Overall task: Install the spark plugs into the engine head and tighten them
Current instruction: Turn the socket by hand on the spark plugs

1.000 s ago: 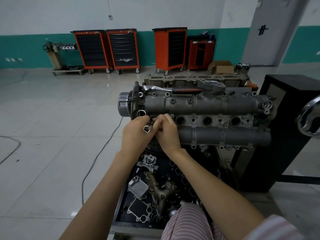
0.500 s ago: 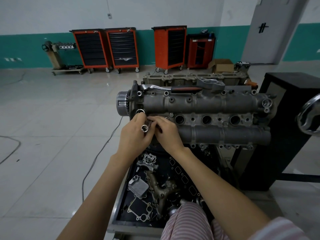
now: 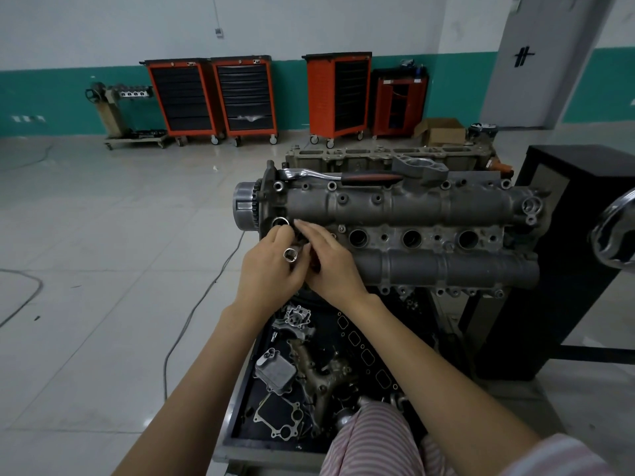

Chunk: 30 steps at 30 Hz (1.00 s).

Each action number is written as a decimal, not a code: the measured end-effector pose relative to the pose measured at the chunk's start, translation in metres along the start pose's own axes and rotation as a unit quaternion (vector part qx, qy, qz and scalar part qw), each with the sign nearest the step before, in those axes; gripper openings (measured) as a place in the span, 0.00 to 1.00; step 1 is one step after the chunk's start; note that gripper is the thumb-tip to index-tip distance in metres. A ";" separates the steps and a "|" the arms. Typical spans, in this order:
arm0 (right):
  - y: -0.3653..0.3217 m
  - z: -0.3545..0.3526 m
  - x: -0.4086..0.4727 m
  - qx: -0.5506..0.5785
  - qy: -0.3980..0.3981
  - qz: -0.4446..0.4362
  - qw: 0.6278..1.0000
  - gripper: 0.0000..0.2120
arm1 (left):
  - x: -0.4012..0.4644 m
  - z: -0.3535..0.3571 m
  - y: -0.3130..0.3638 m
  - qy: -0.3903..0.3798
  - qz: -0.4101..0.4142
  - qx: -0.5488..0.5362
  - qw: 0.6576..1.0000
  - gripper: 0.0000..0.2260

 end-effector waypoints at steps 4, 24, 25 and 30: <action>0.004 -0.001 0.003 0.026 0.008 0.024 0.999 0.16 | 0.000 0.001 -0.004 0.002 -0.016 -0.014 1.000 0.14; 0.011 -0.001 0.001 0.053 0.022 0.064 0.996 0.14 | 0.000 0.003 -0.007 0.007 -0.033 -0.010 0.999 0.14; 0.015 -0.004 0.001 0.071 0.039 0.085 0.993 0.12 | 0.001 0.003 -0.009 0.008 -0.046 -0.011 0.999 0.16; 0.024 -0.005 0.003 0.085 0.088 0.144 0.982 0.03 | 0.005 0.001 -0.006 0.028 -0.063 -0.004 0.998 0.22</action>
Point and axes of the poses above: each hand's wrist, its own x-axis towards the middle knuckle, its own z-axis out of the palm, y = z × x, the point moved 10 cm from there along x, towards the middle knuckle, and after that the axes turned 4 degrees about -x, right-handed, at the moved point
